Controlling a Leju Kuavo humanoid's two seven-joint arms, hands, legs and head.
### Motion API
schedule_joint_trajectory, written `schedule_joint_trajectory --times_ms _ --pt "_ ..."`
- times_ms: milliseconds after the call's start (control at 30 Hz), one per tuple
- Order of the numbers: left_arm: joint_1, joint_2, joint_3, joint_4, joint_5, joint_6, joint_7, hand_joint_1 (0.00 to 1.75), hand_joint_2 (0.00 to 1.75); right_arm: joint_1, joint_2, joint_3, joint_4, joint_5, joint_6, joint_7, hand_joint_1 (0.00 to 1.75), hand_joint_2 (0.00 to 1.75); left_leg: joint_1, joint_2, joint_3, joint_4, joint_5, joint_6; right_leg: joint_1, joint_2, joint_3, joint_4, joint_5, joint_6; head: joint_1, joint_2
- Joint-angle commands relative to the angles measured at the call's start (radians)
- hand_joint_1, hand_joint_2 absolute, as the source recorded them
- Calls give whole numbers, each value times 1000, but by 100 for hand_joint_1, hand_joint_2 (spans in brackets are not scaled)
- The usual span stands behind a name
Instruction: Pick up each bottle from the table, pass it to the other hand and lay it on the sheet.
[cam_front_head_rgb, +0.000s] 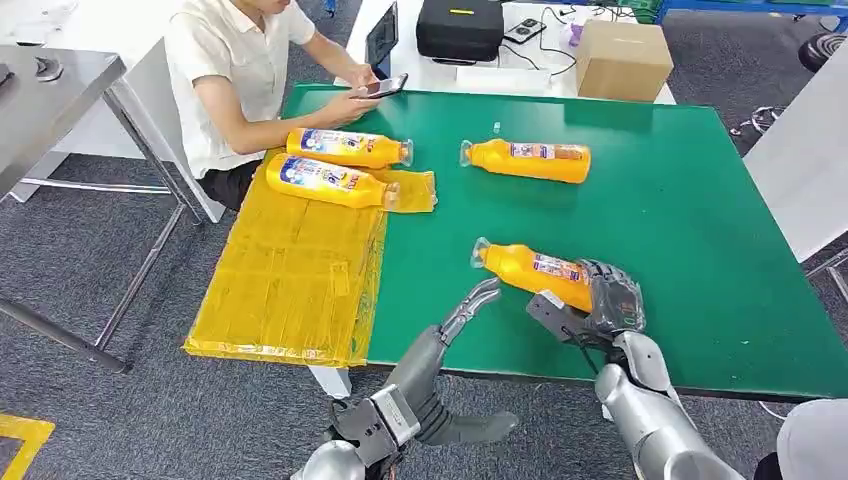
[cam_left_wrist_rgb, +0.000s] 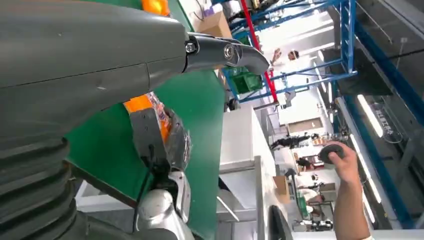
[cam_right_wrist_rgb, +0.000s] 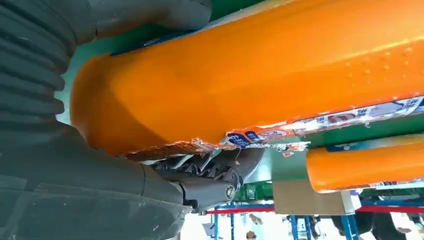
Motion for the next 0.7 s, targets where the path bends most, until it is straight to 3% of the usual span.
schedule_joint_trajectory --times_ms 33,133,233,467,533,633,700 --pt "-23 10 -12 48 19 -14 11 0 175 -9 -10 76 106 79 2 45 161 175 1 -1 1 -1 0 -1 1 -1 2 -1 0 -2 0 0" --pt "-15 4 4 44 42 -9 6 0 175 12 20 21 54 -42 42 -85 169 175 1 -1 1 -1 0 -1 1 0 2 -1 0 -2 0 0" --pt "-1 -6 37 28 96 23 -21 0 175 63 55 -16 -68 -194 121 -197 162 175 1 0 1 -1 0 -1 1 1 2 -2 0 -2 0 0" --pt "-1 -22 60 38 155 66 -21 0 175 84 73 -8 -175 -284 152 -230 157 175 1 7 3 -1 -1 -2 1 7 1 -1 1 -2 0 0" --pt "-5 -18 61 88 146 112 -61 0 175 105 79 11 -270 -324 137 -247 145 175 1 7 3 -1 -1 -2 2 7 0 -1 1 -2 0 0" --pt "8 3 53 167 136 83 -59 0 175 132 72 34 -376 -356 132 -221 145 175 2 7 2 -2 -1 -2 3 8 0 -1 1 -2 0 0" --pt "53 18 74 156 86 98 -131 0 175 161 59 36 -433 -374 127 -205 141 175 2 7 3 -3 -1 -2 2 10 1 -2 1 -2 0 0"
